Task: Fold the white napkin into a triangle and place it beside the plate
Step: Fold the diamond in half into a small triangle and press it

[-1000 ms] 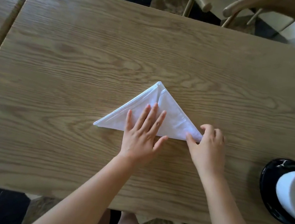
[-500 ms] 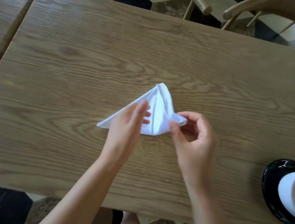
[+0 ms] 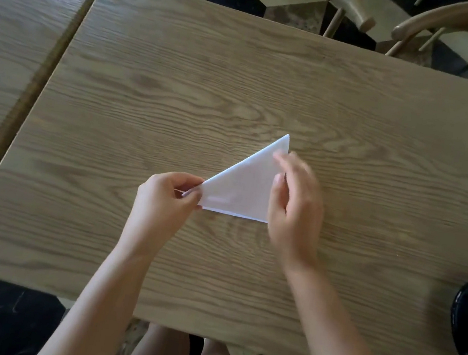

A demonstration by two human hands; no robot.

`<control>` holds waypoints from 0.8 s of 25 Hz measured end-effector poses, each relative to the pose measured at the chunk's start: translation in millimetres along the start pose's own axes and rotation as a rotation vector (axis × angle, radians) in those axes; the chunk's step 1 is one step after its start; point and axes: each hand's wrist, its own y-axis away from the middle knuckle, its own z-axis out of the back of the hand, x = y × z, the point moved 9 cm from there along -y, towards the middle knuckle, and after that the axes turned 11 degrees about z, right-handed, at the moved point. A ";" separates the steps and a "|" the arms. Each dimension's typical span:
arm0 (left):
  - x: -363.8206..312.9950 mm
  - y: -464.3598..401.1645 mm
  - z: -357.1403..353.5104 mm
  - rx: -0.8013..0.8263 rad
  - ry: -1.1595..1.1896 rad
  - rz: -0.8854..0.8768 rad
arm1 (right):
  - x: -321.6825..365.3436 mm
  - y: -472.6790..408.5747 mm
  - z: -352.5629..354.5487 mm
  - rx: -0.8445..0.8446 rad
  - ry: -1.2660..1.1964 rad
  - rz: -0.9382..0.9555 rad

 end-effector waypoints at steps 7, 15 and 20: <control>-0.9 2.0 -13.2 -0.340 -0.532 -0.267 | -51.1 -3.2 -75.0 0.513 0.364 0.035; 0.0 6.5 -97.8 -0.233 -0.786 -0.580 | -59.1 2.0 -81.6 0.485 0.425 0.048; 1.3 1.2 -101.0 -0.223 -0.803 -0.582 | -61.0 -0.9 -85.1 0.503 0.435 0.050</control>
